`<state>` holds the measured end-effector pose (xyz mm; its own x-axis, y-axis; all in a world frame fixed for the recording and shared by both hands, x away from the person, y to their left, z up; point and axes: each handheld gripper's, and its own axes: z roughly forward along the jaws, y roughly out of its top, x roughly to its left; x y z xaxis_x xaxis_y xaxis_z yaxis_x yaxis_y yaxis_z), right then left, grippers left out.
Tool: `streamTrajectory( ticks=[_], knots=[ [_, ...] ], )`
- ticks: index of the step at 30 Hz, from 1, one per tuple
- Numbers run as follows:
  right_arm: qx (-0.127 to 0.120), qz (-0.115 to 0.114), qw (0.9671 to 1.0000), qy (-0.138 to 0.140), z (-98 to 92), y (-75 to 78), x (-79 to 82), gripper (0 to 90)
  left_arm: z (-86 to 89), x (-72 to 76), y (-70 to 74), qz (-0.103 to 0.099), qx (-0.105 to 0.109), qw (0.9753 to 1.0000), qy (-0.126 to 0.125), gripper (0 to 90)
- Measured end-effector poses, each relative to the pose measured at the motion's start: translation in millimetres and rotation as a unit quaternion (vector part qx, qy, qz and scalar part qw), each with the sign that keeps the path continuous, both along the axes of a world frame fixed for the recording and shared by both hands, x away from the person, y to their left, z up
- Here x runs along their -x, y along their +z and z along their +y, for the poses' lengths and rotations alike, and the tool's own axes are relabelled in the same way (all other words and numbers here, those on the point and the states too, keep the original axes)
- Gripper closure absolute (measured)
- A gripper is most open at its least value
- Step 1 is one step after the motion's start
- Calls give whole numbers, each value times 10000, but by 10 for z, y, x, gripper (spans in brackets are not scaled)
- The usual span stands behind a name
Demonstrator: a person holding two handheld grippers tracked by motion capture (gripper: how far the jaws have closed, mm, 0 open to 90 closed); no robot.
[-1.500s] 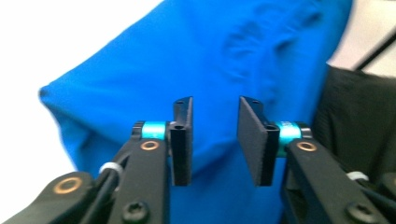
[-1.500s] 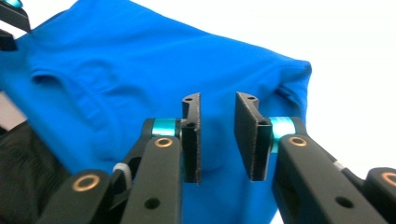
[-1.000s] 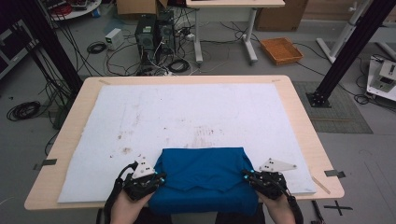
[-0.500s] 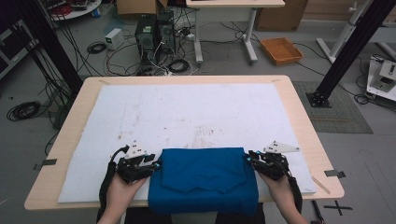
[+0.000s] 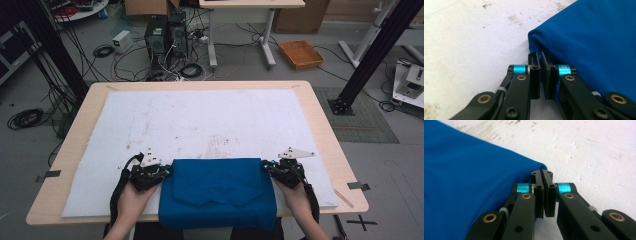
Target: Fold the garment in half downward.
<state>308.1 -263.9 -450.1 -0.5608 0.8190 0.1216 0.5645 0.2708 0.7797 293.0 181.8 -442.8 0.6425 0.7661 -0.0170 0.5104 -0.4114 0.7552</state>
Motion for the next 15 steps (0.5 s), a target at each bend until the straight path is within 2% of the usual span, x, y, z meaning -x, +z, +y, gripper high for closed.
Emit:
streamTrajectory(
  ticks=[3,5,6,7,8,10,12,14,15],
  knots=[
    [-128,108,9998,-128,-51,-6,-3,889,66,17,-5,97,223,9995,197,856],
    [-154,147,9996,-177,-74,-10,-13,888,93,26,-2,119,245,9992,283,852],
    [-154,181,9995,-213,-81,-9,-11,885,93,26,-2,119,245,9992,283,819],
    [-164,196,9994,-247,-83,-8,-9,870,89,28,9,102,344,9988,346,770],
    [-158,167,9994,-274,-84,-6,-8,852,75,24,18,83,422,9987,264,739],
    [-130,59,9996,-249,-76,10,6,839,29,12,36,2,295,9995,76,704],
    [-54,-40,9998,-203,-53,32,21,818,-29,-26,33,78,133,9999,-19,664],
    [-35,-54,9999,-149,-39,35,24,804,-54,-44,24,83,81,9999,-37,655],
    [63,-15,10000,-32,1,15,13,801,-96,-82,-3,132,11,9999,-53,658]
  ],
)
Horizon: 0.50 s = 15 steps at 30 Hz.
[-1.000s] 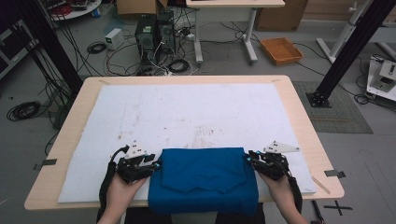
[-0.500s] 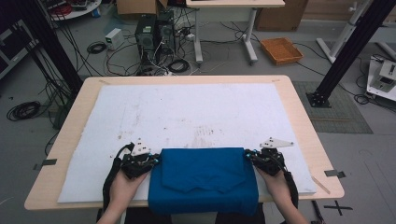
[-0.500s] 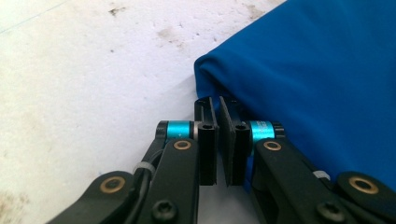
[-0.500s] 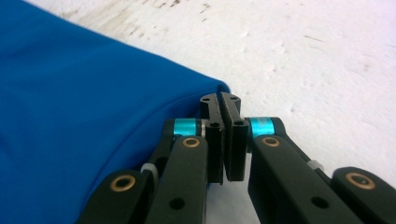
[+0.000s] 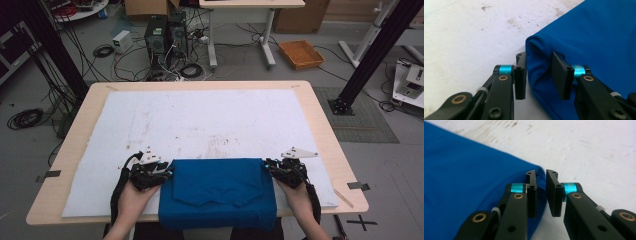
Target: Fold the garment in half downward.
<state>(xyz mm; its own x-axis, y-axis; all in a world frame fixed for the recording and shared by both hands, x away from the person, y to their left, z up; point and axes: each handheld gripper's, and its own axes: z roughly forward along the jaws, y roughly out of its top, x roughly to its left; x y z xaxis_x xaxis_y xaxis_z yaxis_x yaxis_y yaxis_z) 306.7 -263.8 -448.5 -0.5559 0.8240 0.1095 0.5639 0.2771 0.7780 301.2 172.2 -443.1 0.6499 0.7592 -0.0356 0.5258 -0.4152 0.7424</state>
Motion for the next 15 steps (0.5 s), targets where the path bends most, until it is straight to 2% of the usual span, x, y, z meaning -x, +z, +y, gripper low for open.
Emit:
streamTrajectory(
  ticks=[1,2,3,5,6,9,11,12,14,15],
  knots=[
    [115,15,9999,9,21,-17,-11,818,-11,-12,-12,20,-51,10000,-35,686],
    [164,43,9999,-7,32,-26,-19,842,-15,-11,-16,-42,-55,10000,-20,728],
    [164,43,9999,-7,32,-26,-19,842,-15,-11,-16,-42,-55,10000,-20,785],
    [164,2,9998,-71,13,-14,-31,876,-2,-12,-17,-46,-5,10000,13,839],
    [52,65,9997,-222,-40,-16,-44,879,37,-4,-27,-52,86,9999,103,849],
    [-156,201,9991,-346,-114,-27,-63,878,94,13,-56,13,303,9993,226,850],
    [-122,198,9991,-359,-116,-27,-60,877,101,22,-59,20,366,9989,302,834],
    [-101,189,9991,-378,-116,-23,-57,872,118,38,-45,14,316,9988,384,821],
    [-141,160,9988,-437,-126,-5,-50,845,135,43,-28,9,452,9982,387,769],
    [-199,120,9987,-447,-134,9,-45,819,135,43,-28,9,452,9982,387,733]
  ],
)
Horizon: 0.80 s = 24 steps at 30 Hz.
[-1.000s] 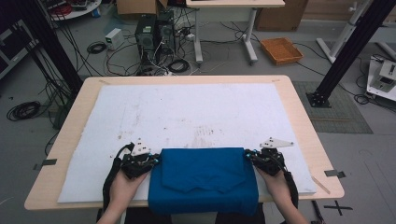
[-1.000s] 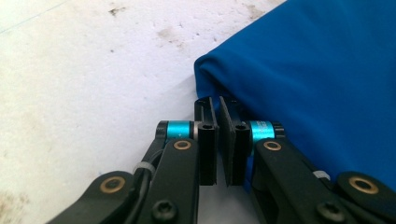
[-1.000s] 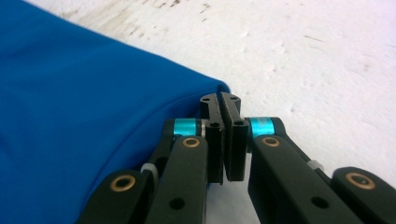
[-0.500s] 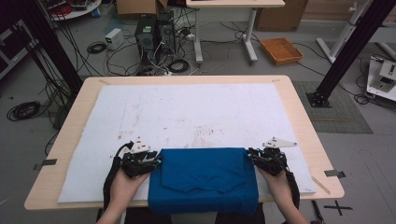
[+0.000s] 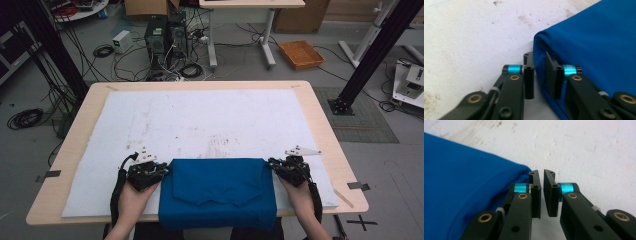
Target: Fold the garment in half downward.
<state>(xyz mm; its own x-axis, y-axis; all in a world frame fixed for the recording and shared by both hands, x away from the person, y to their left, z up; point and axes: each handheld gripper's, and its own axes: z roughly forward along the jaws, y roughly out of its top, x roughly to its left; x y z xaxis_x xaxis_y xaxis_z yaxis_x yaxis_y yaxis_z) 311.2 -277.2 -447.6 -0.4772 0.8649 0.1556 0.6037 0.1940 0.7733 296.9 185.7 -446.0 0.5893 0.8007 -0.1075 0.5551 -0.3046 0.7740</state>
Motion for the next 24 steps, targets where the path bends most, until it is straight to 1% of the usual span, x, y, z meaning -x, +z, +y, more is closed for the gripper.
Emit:
streamTrajectory(
  ticks=[1,2,3,4,5,6,7,8,9,11,12,13,14,15,16,17,18,19,20,21,22,24],
  knots=[
    [-55,-49,10000,17,-4,12,3,792,-9,-15,4,23,14,10000,-14,692],
    [-82,-76,9999,79,-1,19,2,790,-20,-26,-1,50,-15,10000,-63,668],
    [-58,-42,9999,137,10,19,-2,788,-28,-37,-10,56,-82,9999,-108,665],
    [-33,5,9998,198,24,10,-6,783,-44,-45,-22,90,-100,9998,-113,655],
    [8,55,9996,264,40,-7,-13,784,-55,-46,-26,39,-154,9998,-110,657],
    [99,84,9995,285,53,-25,-18,814,-56,-43,-23,-22,-221,9997,-105,693],
    [155,106,9994,282,62,-37,-18,850,-42,-45,-19,18,-199,9997,-157,779],
    [155,106,9994,282,62,-37,-18,850,-42,-45,-19,18,-199,9997,-157,825],
    [145,110,9996,224,35,-28,-28,868,-22,-39,-21,45,-174,9998,-114,846],
    [89,105,9997,196,1,-20,-35,866,-1,-28,-10,51,-135,9999,-66,845],
    [76,53,9998,178,-18,-10,-31,840,-2,-26,-3,35,-33,10000,47,795],
    [23,17,9999,146,-31,6,-26,811,6,-37,15,55,25,9999,99,706],
    [-44,-39,9999,129,-40,23,-25,770,15,-57,35,58,129,9999,29,664],
    [-134,-84,9998,147,-41,41,-31,756,13,-79,60,19,206,9998,20,650],
    [-134,-84,9998,147,-41,41,-31,756,13,-79,60,19,206,9998,20,613],
    [-231,-110,9995,194,-24,71,-65,686,-6,-146,111,-53,330,9994,52,573],
    [-306,-83,9993,176,-6,81,-89,648,-19,-192,131,-33,444,9990,33,552],
    [-383,-73,9991,170,9,86,-120,641,-28,-242,148,-14,501,9987,-8,542],
    [-383,-73,9991,170,9,86,-120,641,-28,-242,148,-14,501,9987,-8,531],
    [-542,16,9985,122,44,81,-188,609,-66,-347,149,117,679,9976,-60,529],
    [-587,88,9982,103,67,73,-221,596,-91,-392,144,200,680,9974,-94,529],
    [-597,251,9978,106,117,44,-278,585,-157,-448,124,302,536,9980,-108,529]
  ],
)
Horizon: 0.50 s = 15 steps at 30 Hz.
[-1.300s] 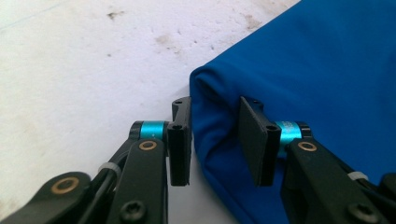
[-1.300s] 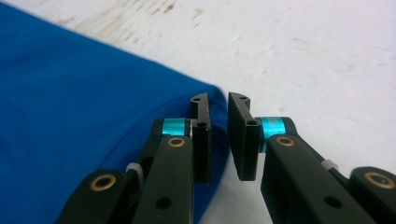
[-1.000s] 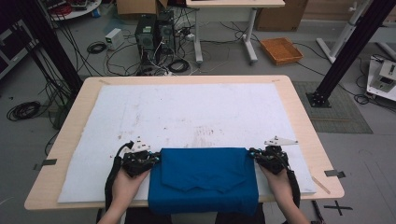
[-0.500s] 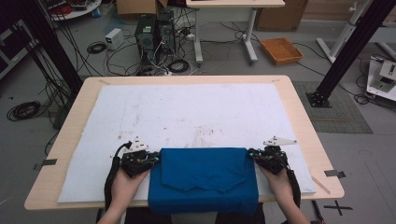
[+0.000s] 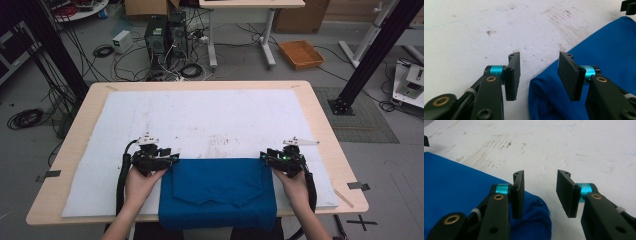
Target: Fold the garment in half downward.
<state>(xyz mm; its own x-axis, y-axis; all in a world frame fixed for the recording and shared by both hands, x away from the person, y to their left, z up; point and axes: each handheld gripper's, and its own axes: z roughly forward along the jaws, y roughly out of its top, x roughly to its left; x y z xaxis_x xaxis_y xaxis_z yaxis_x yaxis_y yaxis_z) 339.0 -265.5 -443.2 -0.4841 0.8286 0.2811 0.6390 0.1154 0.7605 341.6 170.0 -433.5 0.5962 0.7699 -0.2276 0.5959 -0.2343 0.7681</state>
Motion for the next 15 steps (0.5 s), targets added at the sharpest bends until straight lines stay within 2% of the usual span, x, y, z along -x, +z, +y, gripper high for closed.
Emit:
streamTrajectory(
  ticks=[2,5,6,8,10,12,15],
  knots=[
    [72,169,9998,77,46,-34,-25,586,-35,-24,-25,101,-238,9997,3,530],
    [169,328,9993,97,53,-72,-14,606,-50,-22,-75,252,-444,9987,15,549],
    [158,328,9993,102,40,-73,-4,638,-56,-13,-93,267,-449,9986,10,577],
    [142,363,9990,204,21,-75,0,694,-63,24,-102,134,-536,9985,32,625],
    [191,324,9989,288,24,-77,12,769,-73,45,-113,165,-446,9989,-41,725],
    [279,237,9987,351,38,-74,22,815,-95,66,-118,84,-430,9990,-85,801],
    [296,114,9986,428,35,-64,16,839,-94,69,-109,20,-479,9987,-174,832]
  ],
)
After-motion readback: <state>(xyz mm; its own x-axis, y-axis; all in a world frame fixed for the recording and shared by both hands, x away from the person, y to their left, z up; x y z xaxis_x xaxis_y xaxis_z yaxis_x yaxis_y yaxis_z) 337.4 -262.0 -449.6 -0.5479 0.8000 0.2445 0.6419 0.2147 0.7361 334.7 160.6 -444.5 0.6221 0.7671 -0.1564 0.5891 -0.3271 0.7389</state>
